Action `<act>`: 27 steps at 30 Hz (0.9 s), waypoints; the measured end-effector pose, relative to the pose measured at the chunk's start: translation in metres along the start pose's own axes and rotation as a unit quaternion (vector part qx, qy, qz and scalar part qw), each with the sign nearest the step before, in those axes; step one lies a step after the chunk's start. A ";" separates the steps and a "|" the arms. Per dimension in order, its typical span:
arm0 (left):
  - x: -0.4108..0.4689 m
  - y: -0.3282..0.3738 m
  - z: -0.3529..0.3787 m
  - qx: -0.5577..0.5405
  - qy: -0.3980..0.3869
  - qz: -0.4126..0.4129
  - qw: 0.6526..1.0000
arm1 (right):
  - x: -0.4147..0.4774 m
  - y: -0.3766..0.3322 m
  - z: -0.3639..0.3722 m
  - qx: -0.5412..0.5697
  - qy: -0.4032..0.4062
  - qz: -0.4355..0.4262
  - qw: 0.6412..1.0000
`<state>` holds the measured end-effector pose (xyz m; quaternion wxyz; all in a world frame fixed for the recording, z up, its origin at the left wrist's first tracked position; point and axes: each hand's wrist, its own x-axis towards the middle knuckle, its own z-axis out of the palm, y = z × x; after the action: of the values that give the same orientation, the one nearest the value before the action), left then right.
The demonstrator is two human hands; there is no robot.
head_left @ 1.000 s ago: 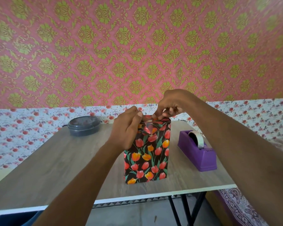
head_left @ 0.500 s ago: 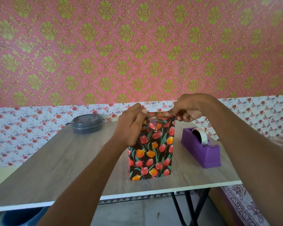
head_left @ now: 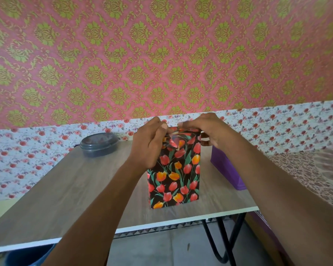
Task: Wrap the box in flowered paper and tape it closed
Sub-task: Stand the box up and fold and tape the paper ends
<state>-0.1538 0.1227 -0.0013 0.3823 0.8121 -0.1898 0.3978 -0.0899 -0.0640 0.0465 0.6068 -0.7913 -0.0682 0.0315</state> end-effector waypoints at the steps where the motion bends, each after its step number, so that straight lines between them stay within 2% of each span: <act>1: 0.001 0.000 -0.001 0.003 -0.004 0.001 1.000 | 0.000 -0.001 0.002 -0.013 -0.002 0.004 1.000; 5: 0.001 0.001 -0.003 0.000 -0.018 0.007 1.000 | -0.010 0.004 -0.010 0.062 -0.070 0.021 0.995; 8: 0.000 0.000 -0.002 -0.005 -0.013 0.000 1.000 | -0.016 0.025 -0.025 0.160 -0.068 -0.036 0.984; 10: 0.001 -0.002 -0.002 -0.011 -0.004 -0.003 1.000 | -0.016 0.047 -0.034 0.174 -0.001 -0.071 0.982; 12: 0.002 -0.002 -0.001 -0.017 -0.002 -0.004 1.000 | -0.016 0.073 -0.043 0.086 0.110 -0.091 0.986; 14: 0.002 -0.003 0.000 -0.020 -0.005 -0.005 1.000 | -0.013 0.101 -0.054 -0.029 0.214 -0.099 0.971; 15: 0.002 -0.003 0.000 -0.019 -0.006 -0.004 1.000 | -0.015 0.114 -0.059 -0.078 0.264 -0.083 0.958; 17: 0.002 -0.003 -0.001 -0.016 -0.007 0.000 1.000 | -0.016 0.140 -0.070 -0.176 0.339 0.004 0.924; 19: 0.002 -0.003 -0.002 -0.010 -0.011 0.003 1.000 | -0.014 0.163 -0.082 -0.256 0.329 0.087 0.905; 20: 0.002 -0.003 -0.002 -0.006 -0.014 0.002 1.000 | -0.013 0.173 -0.086 -0.261 0.311 0.106 0.908; 23: 0.003 -0.004 -0.002 -0.010 -0.020 0.003 1.000 | -0.014 0.182 -0.093 -0.183 0.265 0.087 0.943; 27: 0.004 -0.006 -0.001 -0.011 -0.009 0.005 1.000 | -0.013 0.174 -0.100 -0.084 0.238 0.048 0.966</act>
<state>-0.1480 0.1275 -0.0007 0.3874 0.8103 -0.2018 0.3906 -0.0778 -0.2056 -0.0959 0.5345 -0.8266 0.1137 -0.1345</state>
